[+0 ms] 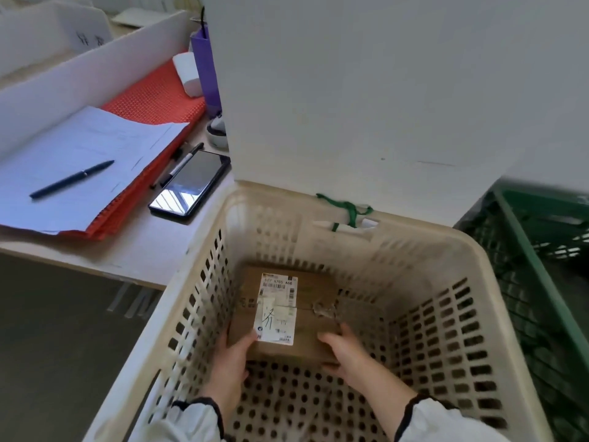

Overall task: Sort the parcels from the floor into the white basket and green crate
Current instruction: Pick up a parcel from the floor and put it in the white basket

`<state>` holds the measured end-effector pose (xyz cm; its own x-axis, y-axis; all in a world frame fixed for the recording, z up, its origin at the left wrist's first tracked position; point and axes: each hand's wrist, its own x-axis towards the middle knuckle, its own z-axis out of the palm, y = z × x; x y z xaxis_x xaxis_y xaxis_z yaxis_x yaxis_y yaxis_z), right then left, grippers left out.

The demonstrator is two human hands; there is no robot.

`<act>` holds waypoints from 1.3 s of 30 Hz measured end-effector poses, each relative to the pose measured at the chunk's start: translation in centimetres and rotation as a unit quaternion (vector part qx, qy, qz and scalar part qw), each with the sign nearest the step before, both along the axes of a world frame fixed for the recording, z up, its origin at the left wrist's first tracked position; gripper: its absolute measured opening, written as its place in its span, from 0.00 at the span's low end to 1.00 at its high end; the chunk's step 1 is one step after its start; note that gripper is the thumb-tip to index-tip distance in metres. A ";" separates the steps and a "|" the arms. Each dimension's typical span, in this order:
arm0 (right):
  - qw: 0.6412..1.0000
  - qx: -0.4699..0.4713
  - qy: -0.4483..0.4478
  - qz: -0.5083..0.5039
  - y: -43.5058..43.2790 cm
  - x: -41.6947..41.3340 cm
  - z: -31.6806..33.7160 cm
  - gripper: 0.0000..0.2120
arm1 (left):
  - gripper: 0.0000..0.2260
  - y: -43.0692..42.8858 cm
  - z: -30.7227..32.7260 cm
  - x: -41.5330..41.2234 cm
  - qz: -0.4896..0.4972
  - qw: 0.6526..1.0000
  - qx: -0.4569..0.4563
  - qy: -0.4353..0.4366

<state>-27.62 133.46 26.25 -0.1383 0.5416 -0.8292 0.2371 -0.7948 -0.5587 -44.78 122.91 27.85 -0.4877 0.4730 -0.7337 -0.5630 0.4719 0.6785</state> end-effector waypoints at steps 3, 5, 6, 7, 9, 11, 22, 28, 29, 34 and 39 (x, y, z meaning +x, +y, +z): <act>1.000 -0.008 0.006 0.001 -0.3 -1.0 -1.1 0.27 | 0.31 0.6 -0.7 -0.1 0.088 0.996 -0.018 -0.025; 1.000 -0.012 0.013 -0.011 -0.5 -1.4 -1.6 0.27 | 0.31 0.9 -1.2 0.0 0.139 0.989 -0.022 -0.044; 1.000 -0.015 0.015 -0.018 -0.6 -1.5 -1.9 0.27 | 0.30 1.0 -1.4 0.1 0.160 0.985 -0.022 -0.055; 0.999 -0.018 0.017 -0.024 -0.7 -1.7 -2.0 0.28 | 0.30 1.1 -1.4 0.2 0.182 0.981 -0.022 -0.066; 0.999 -0.021 0.021 -0.038 -0.9 -2.1 -2.2 0.30 | 0.29 1.5 -1.2 0.6 0.233 0.970 -0.028 -0.070; 0.999 -0.014 0.021 -0.046 -1.2 -2.4 -2.4 0.31 | 0.28 2.0 -0.8 1.2 0.279 0.957 -0.053 -0.055; 1.000 0.026 0.008 0.001 -1.7 -2.3 -2.5 0.24 | 0.22 2.2 -0.9 1.6 0.300 0.949 -0.079 -0.061; 0.984 0.123 -0.122 0.050 -1.9 -1.9 0.1 0.36 | 0.22 1.4 0.3 1.0 0.231 0.965 -0.088 -0.083; 0.978 0.138 -0.142 0.068 -2.2 -1.7 0.9 0.37 | 0.22 1.2 0.9 0.9 0.212 0.970 -0.091 -0.079; 0.956 0.230 -0.133 0.122 -3.5 -0.7 6.4 0.38 | 0.30 0.1 5.4 0.8 0.045 0.997 -0.053 0.017; 0.913 0.303 -0.180 0.204 -5.2 -0.7 12.7 0.39 | 0.33 -1.6 11.5 1.1 -0.218 0.947 0.016 0.234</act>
